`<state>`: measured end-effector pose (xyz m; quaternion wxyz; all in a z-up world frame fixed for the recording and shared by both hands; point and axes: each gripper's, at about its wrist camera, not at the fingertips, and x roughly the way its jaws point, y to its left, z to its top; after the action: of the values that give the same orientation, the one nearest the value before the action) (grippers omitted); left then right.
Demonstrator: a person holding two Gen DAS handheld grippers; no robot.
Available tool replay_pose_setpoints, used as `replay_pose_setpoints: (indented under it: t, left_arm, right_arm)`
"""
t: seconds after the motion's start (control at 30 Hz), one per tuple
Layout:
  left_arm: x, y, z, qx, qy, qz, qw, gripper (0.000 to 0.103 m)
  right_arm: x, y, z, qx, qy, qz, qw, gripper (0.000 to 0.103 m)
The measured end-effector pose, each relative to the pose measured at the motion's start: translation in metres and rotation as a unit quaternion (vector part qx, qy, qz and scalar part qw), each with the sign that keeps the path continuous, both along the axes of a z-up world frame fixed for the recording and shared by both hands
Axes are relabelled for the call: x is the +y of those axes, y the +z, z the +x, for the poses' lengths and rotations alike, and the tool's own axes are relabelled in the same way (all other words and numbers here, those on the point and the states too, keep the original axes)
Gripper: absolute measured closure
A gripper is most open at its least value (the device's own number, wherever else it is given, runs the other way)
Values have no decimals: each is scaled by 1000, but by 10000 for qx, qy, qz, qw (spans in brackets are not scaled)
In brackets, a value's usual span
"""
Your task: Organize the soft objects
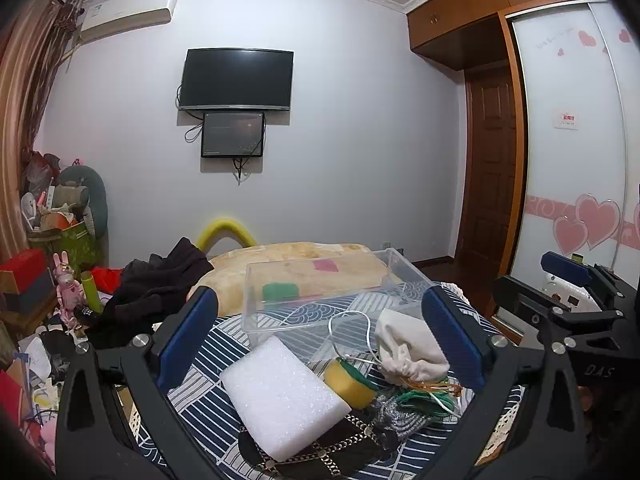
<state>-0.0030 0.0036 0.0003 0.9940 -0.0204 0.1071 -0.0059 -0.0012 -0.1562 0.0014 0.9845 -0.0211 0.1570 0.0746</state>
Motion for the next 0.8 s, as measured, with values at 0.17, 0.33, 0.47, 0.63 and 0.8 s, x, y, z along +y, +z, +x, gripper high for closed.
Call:
replay_pose_setpoints:
  t: [0.17, 0.33, 0.47, 0.63, 0.8]
  left_arm:
    - [0, 1, 0, -3, -2, -7, 10000, 0]
    - [1, 1, 0, -9, -4, -18, 10000, 0]
    - [1, 2, 0, -19, -8, -19, 10000, 0]
    - [2, 3, 0, -17, -8, -23, 10000, 0]
    - [2, 3, 0, -28, -5, -19, 10000, 0]
  right_arm:
    - [1, 2, -1, -16, 1, 7, 10000, 0]
    - [2, 4, -3, -46, 13, 5, 10000, 0]
    - [3, 5, -4, -73, 18, 10, 10000, 0]
    - [3, 5, -4, -83, 30, 20, 10000, 0]
    - [3, 5, -4, -82, 34, 29, 10000, 0]
